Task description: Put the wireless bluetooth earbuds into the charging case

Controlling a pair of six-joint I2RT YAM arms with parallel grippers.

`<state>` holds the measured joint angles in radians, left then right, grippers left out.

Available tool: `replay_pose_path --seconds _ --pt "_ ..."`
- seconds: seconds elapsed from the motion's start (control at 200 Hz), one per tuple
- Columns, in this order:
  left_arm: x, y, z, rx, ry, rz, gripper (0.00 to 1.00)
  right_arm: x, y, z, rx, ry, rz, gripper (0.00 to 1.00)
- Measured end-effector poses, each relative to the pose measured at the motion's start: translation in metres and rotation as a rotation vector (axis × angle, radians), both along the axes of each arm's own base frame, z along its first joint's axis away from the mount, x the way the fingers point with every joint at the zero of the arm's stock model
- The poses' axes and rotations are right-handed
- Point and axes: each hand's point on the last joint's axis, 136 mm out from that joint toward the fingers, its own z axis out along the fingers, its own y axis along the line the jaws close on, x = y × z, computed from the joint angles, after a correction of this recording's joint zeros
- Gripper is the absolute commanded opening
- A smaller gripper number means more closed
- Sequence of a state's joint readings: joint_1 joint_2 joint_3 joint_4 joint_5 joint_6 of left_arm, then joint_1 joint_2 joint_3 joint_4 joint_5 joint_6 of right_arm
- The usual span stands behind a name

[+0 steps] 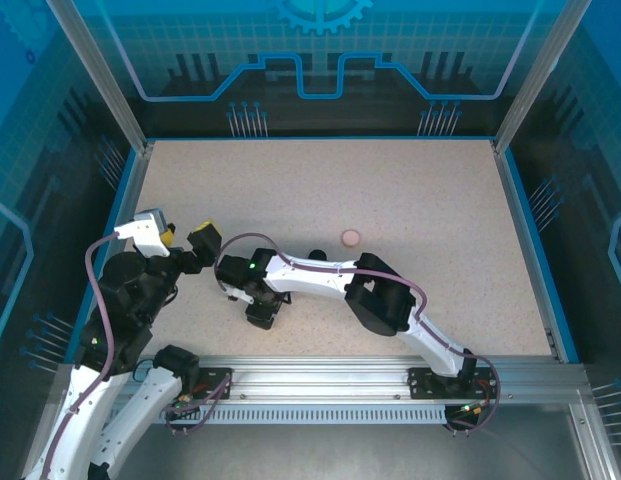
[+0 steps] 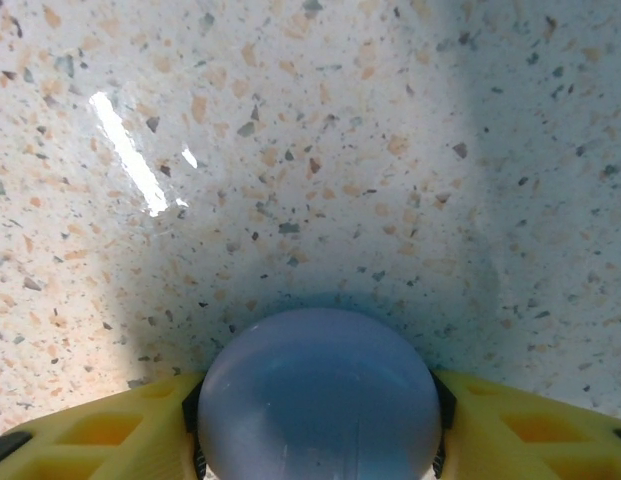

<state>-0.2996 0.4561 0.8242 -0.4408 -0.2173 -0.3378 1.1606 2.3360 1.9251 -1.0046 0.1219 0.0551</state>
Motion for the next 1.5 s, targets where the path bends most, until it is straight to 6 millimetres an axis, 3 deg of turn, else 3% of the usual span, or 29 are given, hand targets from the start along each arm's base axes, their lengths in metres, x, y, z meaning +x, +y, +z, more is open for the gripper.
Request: replay_pose_path --seconds 0.155,0.325,0.43,0.565,0.78,0.92,1.216,1.501 --pt "0.000 0.000 0.000 0.000 0.000 0.000 0.99 0.000 -0.004 0.003 0.025 -0.011 -0.011 0.54" --pt "0.000 -0.001 0.000 -0.003 -0.001 -0.004 0.99 0.001 -0.024 0.012 0.057 -0.025 -0.029 0.52" --pt "0.000 -0.003 0.001 -0.013 -0.002 -0.014 0.99 0.007 -0.038 0.037 0.124 -0.059 -0.048 0.52" --pt "0.005 -0.014 0.000 -0.071 -0.002 -0.061 0.96 0.020 -0.062 0.082 0.253 -0.136 -0.077 0.52" --pt "0.027 -0.049 -0.027 -0.153 0.114 -0.197 0.91 0.037 -0.112 0.134 0.397 -0.293 -0.094 0.52" --pt "0.035 -0.077 -0.041 -0.215 0.199 -0.320 0.90 0.036 -0.130 0.159 0.450 -0.398 -0.038 0.52" --pt "0.033 -0.139 -0.051 -0.384 0.328 -0.662 0.86 0.032 -0.139 0.219 0.568 -0.582 0.097 0.52" --pt "0.011 -0.186 -0.063 -0.437 0.415 -0.899 0.86 0.030 -0.138 0.225 0.576 -0.608 0.149 0.51"
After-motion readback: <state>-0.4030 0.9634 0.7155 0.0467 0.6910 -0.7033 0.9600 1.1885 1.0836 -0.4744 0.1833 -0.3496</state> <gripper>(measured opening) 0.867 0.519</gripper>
